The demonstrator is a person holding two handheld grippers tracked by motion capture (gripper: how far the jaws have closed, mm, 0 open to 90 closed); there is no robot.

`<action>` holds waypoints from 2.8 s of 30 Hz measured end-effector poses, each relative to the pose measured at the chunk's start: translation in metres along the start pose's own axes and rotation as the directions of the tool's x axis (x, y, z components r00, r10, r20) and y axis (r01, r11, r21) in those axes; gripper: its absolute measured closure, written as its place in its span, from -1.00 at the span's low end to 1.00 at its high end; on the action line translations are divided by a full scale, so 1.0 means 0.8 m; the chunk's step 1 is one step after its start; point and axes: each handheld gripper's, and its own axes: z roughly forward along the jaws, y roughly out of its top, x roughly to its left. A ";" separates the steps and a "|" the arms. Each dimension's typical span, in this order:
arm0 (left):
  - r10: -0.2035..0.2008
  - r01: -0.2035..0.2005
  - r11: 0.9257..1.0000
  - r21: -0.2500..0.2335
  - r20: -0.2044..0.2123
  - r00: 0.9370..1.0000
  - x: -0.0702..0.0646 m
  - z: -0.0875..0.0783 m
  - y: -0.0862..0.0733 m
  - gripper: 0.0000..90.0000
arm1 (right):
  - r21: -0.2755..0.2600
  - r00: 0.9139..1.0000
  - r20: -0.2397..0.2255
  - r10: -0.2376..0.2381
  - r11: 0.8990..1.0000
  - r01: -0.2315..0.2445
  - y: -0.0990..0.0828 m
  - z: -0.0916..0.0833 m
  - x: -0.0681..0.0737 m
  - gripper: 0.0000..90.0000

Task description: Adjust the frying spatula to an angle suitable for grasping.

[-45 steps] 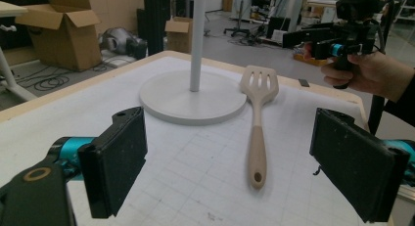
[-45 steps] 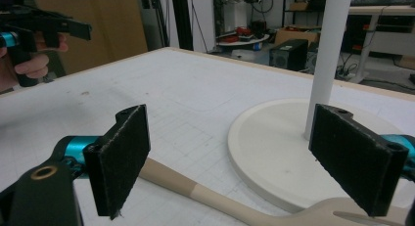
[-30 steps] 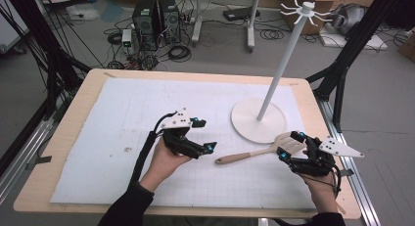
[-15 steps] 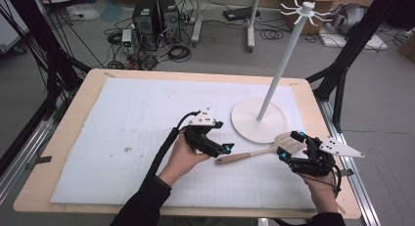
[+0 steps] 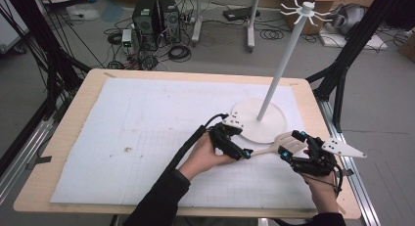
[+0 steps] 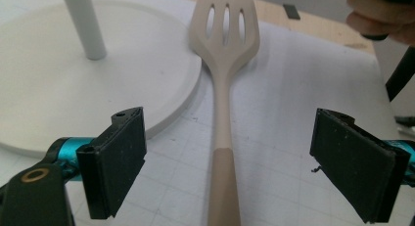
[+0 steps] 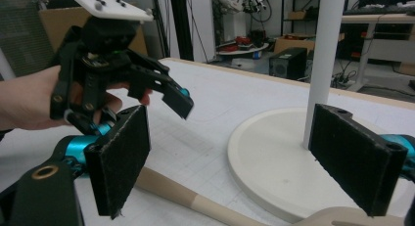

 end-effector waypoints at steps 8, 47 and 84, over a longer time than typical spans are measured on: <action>0.036 -0.035 0.985 0.171 -0.003 0.999 -0.010 0.045 0.002 -0.64 | -0.007 1.000 -0.002 -0.002 1.000 0.001 0.000 -0.001 -0.001 -0.67; 0.115 -0.100 0.917 0.387 -0.017 0.993 -0.019 0.079 0.011 0.68 | -0.036 1.000 0.001 -0.007 0.999 0.007 0.001 -0.005 0.000 -0.65; 0.221 -0.252 0.942 0.221 0.155 0.963 0.000 -0.151 -0.122 0.68 | -0.041 0.999 0.017 -0.035 0.999 0.036 0.001 0.003 0.008 -0.63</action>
